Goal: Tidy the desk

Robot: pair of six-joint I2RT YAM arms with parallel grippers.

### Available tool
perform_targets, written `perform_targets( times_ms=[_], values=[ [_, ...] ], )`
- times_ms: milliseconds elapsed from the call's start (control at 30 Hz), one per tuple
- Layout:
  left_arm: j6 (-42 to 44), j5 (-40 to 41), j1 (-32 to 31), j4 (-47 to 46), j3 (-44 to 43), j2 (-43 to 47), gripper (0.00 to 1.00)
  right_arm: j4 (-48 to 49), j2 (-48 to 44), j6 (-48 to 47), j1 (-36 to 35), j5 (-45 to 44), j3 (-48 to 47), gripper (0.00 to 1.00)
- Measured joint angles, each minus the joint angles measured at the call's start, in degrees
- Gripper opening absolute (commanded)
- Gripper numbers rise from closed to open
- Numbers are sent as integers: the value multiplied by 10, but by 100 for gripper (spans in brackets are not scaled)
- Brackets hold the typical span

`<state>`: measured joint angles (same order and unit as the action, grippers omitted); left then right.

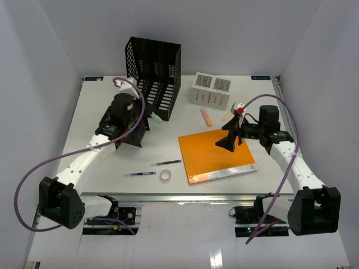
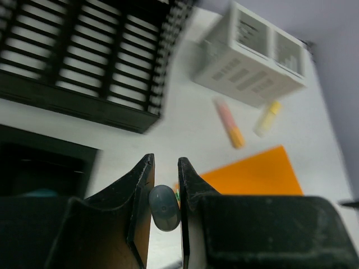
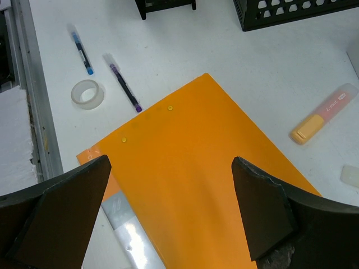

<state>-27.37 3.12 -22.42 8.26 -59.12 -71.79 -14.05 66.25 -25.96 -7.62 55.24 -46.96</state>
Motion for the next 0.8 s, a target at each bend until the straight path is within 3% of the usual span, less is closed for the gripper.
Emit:
perform_targets(
  times_ms=[233, 500, 600, 800],
  values=[
    [67, 42, 112, 45, -18, -7, 0, 0, 7, -1, 2, -1, 1, 95],
    [89, 38, 134, 47, -16, -40, 3, -6, 24, -2, 5, -16, 7, 96],
    [93, 35, 134, 29, -2, -43, 22, -6, 32, 2, 5, -32, 7, 95],
    [96, 16, 134, 4, 33, -47, 74, 15, 85, 79, 5, -142, -3, 90]
  ],
)
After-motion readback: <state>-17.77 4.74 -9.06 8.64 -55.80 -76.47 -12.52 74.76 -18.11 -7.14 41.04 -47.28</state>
